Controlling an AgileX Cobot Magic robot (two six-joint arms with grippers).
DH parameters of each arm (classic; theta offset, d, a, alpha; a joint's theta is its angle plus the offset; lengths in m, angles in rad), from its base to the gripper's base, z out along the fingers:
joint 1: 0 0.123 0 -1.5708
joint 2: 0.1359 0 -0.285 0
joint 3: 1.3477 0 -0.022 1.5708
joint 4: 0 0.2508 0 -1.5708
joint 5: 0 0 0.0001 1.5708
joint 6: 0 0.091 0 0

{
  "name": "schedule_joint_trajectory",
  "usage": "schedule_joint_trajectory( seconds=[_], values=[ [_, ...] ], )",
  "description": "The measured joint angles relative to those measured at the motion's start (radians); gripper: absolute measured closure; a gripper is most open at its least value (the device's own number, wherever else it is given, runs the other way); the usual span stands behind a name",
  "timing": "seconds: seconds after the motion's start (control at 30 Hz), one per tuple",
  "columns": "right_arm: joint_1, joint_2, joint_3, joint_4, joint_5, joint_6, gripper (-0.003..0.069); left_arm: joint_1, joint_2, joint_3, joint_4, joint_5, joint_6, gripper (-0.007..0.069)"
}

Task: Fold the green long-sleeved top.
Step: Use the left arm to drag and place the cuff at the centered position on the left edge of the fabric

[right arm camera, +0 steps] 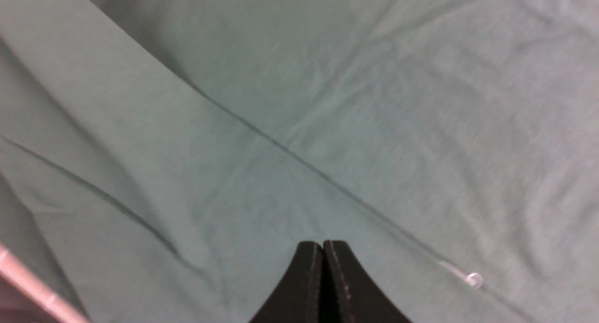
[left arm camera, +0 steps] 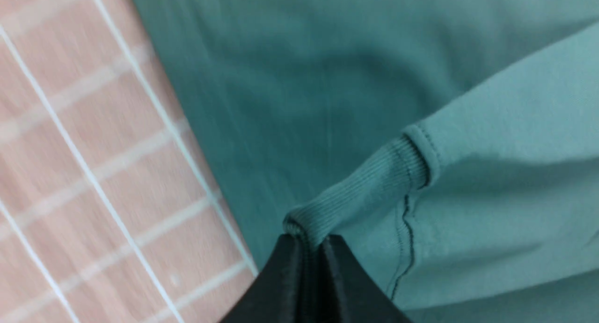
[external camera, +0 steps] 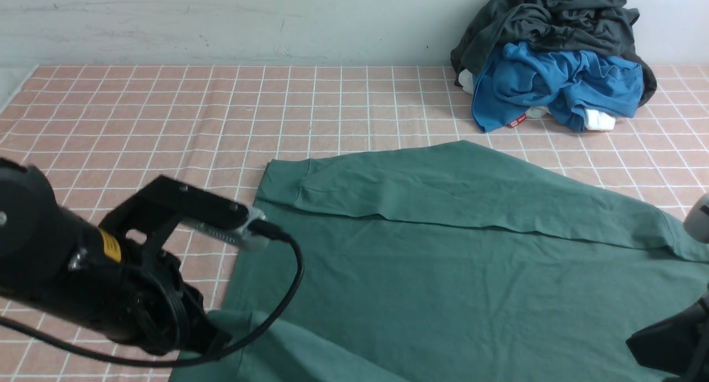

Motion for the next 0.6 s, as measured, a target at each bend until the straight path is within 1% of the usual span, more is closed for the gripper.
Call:
schedule_joint_trajectory(
  seconds=[0.13,0.17,0.2,0.23,0.3,0.37,0.6],
  values=[
    [0.0,0.005,0.0,-0.099,-0.021,0.084,0.0673,0.0,0.036,-0.137,0.005,0.033,0.049,0.0607],
    [0.0,0.011,0.0,-0.151,-0.021,0.148,0.0673,0.0,0.056,-0.182,0.014,0.043,0.055,0.0607],
    [0.0,0.011,0.0,-0.161,-0.021,0.158,0.0673,0.0,0.059,-0.19,0.014,0.045,0.055,0.0607],
    [0.0,0.02,0.0,-0.235,-0.019,0.224,0.0673,0.0,0.086,-0.243,0.028,0.053,0.055,0.0607],
    [0.0,0.031,0.0,-0.314,-0.011,0.303,0.0673,0.0,0.132,-0.32,0.043,0.057,0.055,0.0607],
    [0.0,0.037,0.0,-0.357,-0.009,0.356,0.0668,0.0,0.193,-0.402,0.058,0.061,0.055,0.0607],
    [0.0,0.038,0.0,-0.375,0.002,0.381,0.0631,0.0,0.423,-0.572,0.131,0.079,0.051,0.0607]
  ],
)
